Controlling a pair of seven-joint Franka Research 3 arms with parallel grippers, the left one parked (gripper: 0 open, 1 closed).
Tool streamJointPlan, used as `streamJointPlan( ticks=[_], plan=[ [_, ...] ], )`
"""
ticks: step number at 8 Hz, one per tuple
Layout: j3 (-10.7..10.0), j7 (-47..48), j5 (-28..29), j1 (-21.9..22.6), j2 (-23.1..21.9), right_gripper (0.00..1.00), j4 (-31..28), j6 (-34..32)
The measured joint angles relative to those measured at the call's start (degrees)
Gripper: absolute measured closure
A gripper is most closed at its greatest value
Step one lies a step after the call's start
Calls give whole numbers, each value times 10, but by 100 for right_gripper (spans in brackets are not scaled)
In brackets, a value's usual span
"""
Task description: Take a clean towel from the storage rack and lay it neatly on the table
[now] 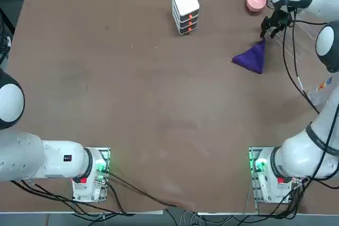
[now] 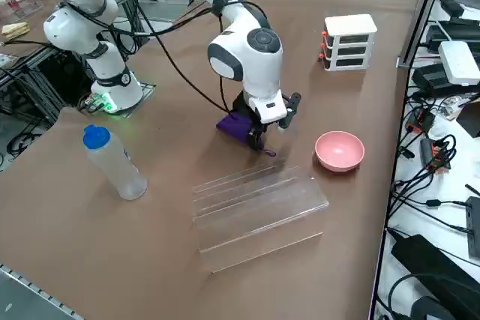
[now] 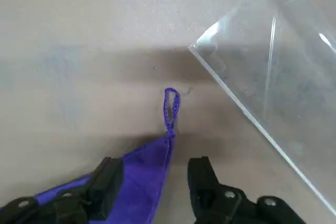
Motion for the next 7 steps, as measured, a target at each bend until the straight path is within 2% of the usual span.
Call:
streamJointPlan(
  ticks=[5,7],
  plan=[
    [0,0,-1,2,12,42,0,16],
    [0,0,-1,2,14,44,0,24]
  ],
)
